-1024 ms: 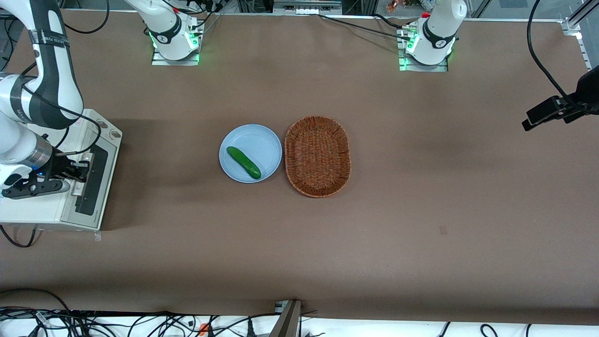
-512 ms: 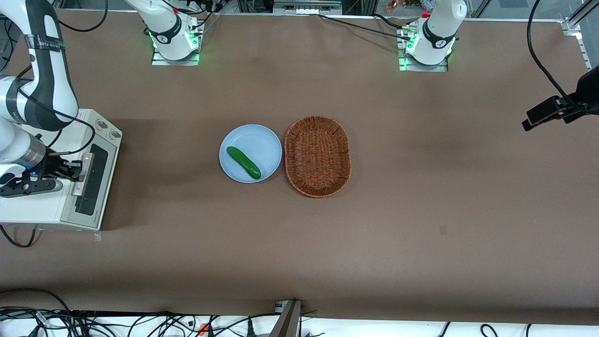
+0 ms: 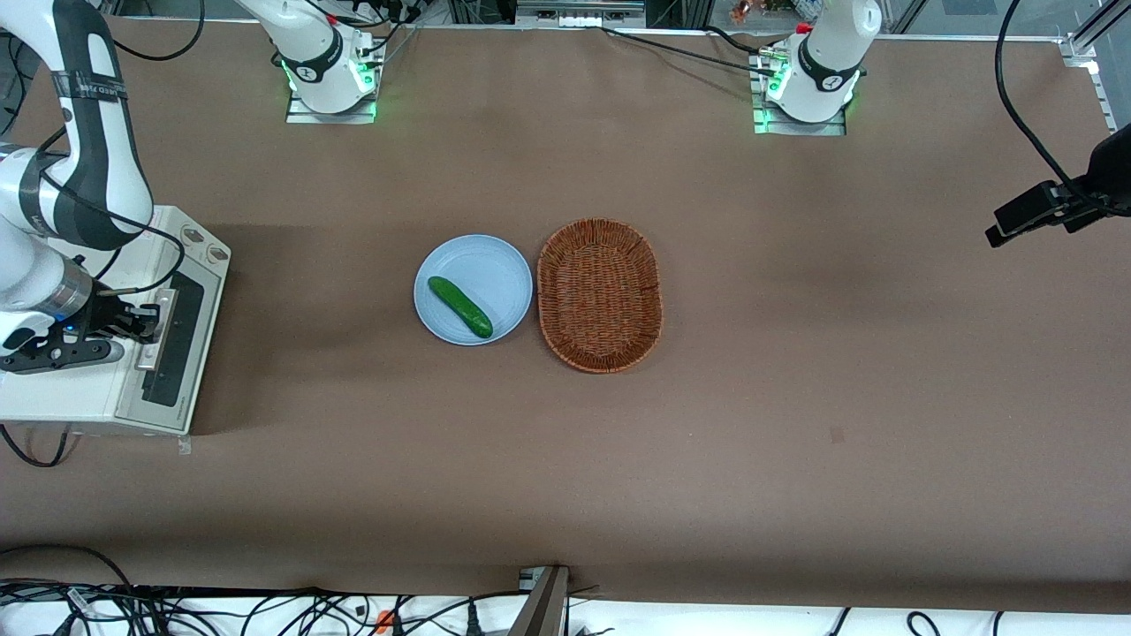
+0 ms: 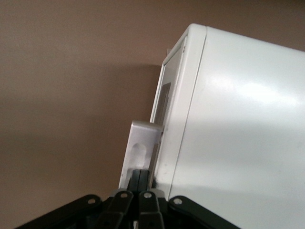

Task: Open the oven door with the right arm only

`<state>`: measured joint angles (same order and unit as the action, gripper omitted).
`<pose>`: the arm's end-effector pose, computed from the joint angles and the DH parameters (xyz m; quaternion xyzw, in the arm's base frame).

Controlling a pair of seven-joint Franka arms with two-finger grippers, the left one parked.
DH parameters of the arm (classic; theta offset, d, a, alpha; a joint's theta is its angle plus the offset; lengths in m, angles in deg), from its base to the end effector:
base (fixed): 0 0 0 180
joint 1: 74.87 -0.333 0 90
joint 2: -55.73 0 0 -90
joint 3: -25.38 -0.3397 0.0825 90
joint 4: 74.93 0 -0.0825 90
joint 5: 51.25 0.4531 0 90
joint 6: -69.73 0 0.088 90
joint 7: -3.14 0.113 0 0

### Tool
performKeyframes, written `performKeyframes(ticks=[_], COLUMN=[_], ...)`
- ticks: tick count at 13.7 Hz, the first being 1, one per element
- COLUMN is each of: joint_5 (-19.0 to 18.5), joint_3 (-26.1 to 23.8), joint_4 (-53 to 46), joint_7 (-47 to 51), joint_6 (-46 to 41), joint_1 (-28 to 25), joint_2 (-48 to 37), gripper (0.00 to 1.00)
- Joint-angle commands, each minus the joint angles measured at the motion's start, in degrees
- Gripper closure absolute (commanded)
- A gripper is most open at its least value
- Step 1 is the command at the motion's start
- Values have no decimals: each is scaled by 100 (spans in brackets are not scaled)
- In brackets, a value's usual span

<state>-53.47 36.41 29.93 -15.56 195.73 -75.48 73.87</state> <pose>0.6923 -0.1213 0.3482 0.9946 0.0885 0.0164 0.0514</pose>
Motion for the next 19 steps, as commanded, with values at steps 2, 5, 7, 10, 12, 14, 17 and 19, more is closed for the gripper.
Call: performKeyframes(ticks=[2, 5, 7, 10, 12, 14, 17, 19], joint_5=[125, 353, 520, 530, 539, 539, 539, 634], joint_3=[-21, -21, -21, -21, -21, -21, -21, -21], joint_4=[61, 61, 52, 44, 43, 70, 219, 237], joint_7=[454, 736, 911, 1377, 1658, 1834, 1861, 1931], joint_6=[119, 110, 110, 119, 162, 294, 522, 567], joint_1=[-10, -203, -326, -554, -677, -748, -748, -757], joint_2=[303, 505, 602, 751, 874, 1041, 1165, 1243], gripper=[100, 100, 100, 100, 100, 100, 100, 100])
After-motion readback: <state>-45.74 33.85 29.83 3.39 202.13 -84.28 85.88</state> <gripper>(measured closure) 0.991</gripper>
